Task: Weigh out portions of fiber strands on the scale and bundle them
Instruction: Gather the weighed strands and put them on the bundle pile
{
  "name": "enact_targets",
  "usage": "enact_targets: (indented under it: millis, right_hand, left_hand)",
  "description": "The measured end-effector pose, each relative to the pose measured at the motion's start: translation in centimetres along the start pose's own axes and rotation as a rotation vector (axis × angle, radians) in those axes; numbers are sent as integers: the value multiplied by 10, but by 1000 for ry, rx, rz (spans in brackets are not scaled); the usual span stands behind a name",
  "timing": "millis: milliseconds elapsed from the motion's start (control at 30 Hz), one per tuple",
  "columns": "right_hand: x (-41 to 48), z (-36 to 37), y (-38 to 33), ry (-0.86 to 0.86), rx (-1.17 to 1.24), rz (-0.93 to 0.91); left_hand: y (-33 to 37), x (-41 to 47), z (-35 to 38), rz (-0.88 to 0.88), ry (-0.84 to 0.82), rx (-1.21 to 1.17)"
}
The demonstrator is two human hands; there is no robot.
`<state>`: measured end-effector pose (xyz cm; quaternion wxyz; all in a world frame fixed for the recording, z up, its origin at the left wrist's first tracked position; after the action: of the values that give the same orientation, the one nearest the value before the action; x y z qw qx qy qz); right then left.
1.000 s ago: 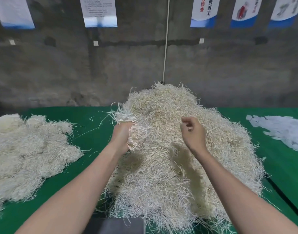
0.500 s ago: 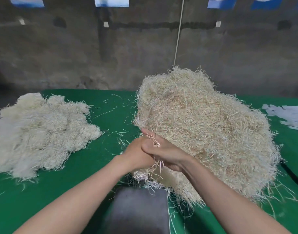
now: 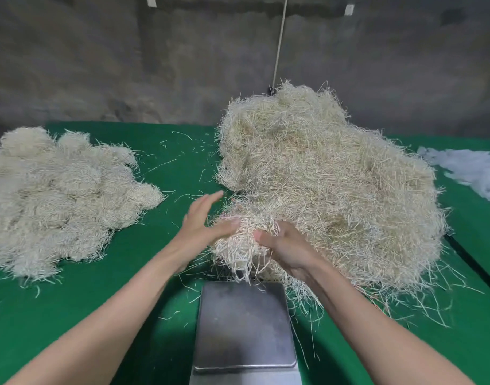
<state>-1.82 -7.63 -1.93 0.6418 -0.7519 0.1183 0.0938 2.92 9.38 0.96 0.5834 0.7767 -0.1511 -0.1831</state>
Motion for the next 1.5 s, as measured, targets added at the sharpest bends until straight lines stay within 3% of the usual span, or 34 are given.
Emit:
enact_targets:
  millis: [100,167,367,567,767,967,1167,1500]
  right_hand:
    - [-7,11,20,-8,163,19]
    - [-12,15,36,7,104,25]
    - [-37,5,60,26,-169,-151]
    - [-42,4,92,105,-355,-110]
    - [-47,11,103,97,-489,-142]
    - [-49,15,108,56,-592,-117]
    - [-54,-7,95,111,-536,-149]
    - [-68,-20,73,139,-449,-297]
  left_hand:
    - [-29,-19,20,-179,-192,-281]
    - [-48,-27,27,-206,-105,-308]
    - [-95,-42,41,-132,75,138]
    - [-105,-46,53,-135,-41,390]
    - [-117,-53,47,-153,80,183]
    - [-122,-61,46,-198,133,188]
    - [-116,-71,49,-164,161,144]
    - [-106,-79,27,-124,359,-20]
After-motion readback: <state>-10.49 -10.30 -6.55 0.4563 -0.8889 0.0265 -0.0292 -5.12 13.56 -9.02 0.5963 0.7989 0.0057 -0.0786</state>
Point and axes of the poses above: each hand's wrist, its own x-axis towards the middle knuckle, its own z-axis out of the palm, y = z × x, the point moved 5 cm from there along x, towards the middle knuckle, and after that the axes turned 2 degrees about -z, right-handed, at the moved point
